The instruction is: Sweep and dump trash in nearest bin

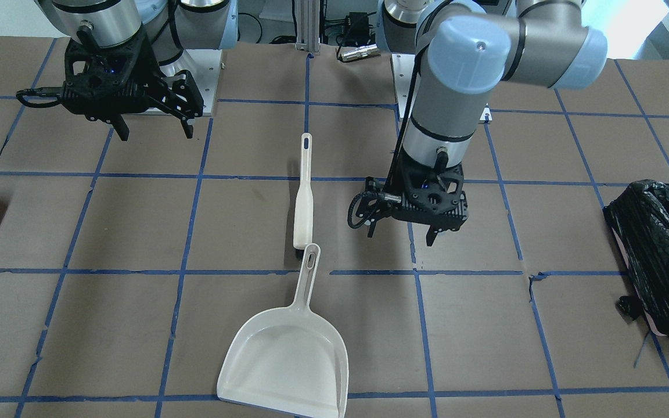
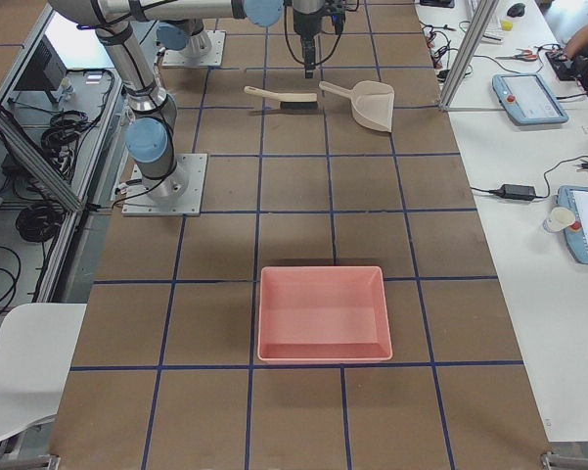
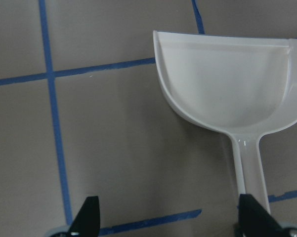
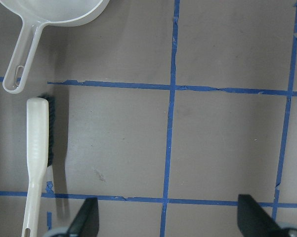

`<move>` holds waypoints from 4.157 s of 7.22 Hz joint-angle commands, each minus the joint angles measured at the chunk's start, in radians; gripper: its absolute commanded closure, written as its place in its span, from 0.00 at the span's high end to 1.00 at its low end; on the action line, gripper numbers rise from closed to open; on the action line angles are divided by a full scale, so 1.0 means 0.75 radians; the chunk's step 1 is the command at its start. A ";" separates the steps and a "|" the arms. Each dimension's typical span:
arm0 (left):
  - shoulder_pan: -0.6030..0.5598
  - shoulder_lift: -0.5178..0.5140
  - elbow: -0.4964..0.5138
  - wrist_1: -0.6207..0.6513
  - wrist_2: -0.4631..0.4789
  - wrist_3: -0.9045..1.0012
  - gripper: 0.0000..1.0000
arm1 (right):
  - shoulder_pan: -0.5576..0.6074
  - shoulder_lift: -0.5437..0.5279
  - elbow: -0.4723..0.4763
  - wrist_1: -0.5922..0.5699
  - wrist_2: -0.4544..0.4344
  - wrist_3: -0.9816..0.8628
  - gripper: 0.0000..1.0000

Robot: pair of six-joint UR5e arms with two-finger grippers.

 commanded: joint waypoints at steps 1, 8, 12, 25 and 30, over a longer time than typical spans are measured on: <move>0.052 0.084 0.251 -0.554 0.048 0.008 1.00 | 0.000 0.001 0.000 -0.001 0.016 0.001 1.00; 0.132 0.165 0.259 -0.702 0.093 -0.003 1.00 | 0.000 0.003 0.002 -0.011 0.014 -0.001 1.00; 0.130 0.194 0.185 -0.597 0.093 0.008 1.00 | 0.000 0.005 0.000 -0.020 0.016 -0.001 1.00; 0.126 0.155 0.179 -0.550 0.079 -0.017 1.00 | 0.000 0.003 0.006 -0.017 0.018 -0.003 1.00; 0.126 0.153 0.199 -0.550 0.075 -0.019 1.00 | 0.000 0.005 0.002 -0.019 0.018 -0.005 1.00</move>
